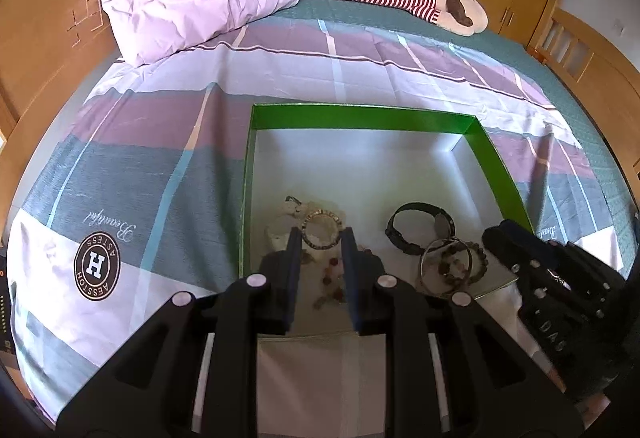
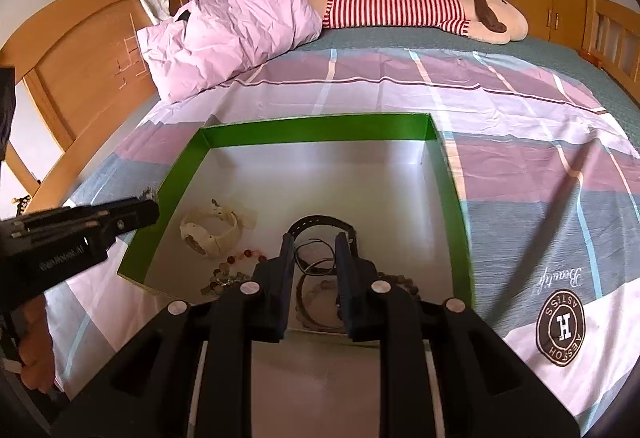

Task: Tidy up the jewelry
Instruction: 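Lower both rings into the green box and open both tools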

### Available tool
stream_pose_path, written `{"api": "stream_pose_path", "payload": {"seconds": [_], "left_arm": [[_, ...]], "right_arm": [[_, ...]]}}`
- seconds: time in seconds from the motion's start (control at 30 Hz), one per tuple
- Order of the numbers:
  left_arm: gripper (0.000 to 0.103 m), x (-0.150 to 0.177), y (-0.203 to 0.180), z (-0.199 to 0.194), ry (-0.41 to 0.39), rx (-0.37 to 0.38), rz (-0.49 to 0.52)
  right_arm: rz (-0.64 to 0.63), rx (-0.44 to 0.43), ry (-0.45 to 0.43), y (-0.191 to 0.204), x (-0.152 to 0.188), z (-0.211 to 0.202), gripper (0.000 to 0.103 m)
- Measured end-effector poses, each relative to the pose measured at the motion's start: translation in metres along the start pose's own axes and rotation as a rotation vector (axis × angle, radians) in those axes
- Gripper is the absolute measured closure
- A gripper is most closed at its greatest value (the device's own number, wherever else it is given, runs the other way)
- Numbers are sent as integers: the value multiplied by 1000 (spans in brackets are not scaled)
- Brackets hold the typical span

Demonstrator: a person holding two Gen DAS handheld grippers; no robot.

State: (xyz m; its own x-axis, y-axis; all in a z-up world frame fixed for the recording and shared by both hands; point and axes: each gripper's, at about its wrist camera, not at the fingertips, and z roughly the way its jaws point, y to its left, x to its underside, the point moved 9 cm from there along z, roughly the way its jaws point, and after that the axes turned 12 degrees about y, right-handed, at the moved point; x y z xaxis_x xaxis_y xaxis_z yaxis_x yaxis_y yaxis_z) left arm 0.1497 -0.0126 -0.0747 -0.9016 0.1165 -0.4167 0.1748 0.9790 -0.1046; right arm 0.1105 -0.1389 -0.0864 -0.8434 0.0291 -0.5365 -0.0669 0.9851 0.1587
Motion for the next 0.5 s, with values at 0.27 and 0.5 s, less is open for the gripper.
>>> {"api": "stream_pose_path", "payload": {"seconds": [0.27, 0.5], "left_arm": [[83, 3, -4, 5, 7, -7, 13], [83, 6, -6, 11, 21, -17, 15]], "right_arm": [[5, 21, -4, -6, 1, 1, 82], [-6, 40, 18, -5, 7, 11, 82]]}}
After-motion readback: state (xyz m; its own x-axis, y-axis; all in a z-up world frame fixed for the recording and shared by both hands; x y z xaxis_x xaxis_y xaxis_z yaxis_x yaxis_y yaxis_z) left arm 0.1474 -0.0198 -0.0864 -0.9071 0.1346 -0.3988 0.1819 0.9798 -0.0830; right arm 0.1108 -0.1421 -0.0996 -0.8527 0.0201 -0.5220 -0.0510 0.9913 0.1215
